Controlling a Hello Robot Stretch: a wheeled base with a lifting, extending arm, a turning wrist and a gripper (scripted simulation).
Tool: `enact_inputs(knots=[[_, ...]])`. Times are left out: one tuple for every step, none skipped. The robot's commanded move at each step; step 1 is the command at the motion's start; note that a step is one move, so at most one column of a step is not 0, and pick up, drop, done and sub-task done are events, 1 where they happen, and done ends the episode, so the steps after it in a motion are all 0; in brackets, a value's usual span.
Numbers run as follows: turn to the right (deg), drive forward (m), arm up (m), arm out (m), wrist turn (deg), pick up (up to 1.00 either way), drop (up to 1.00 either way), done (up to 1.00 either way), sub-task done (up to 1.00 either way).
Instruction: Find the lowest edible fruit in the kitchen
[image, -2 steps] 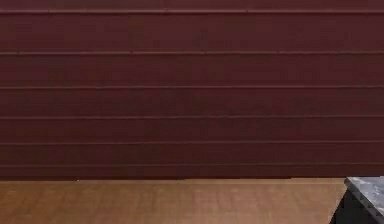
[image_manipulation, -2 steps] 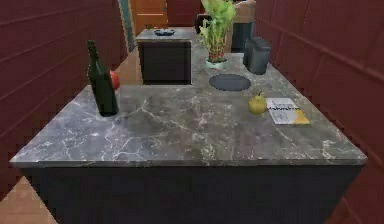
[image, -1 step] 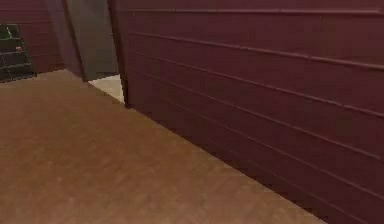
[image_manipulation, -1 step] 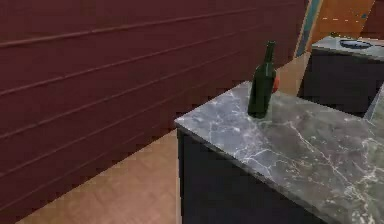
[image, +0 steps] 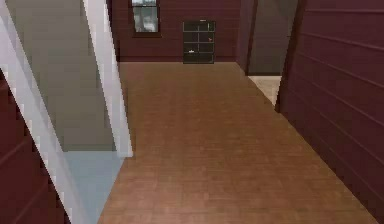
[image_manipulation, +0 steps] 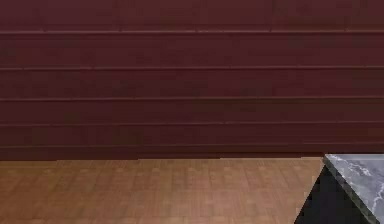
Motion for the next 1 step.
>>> enact_inputs(knots=[[0.0, 1.0, 0.0, 0.0, 0.0, 0.0, 0.0, 0.0, 0.0]])
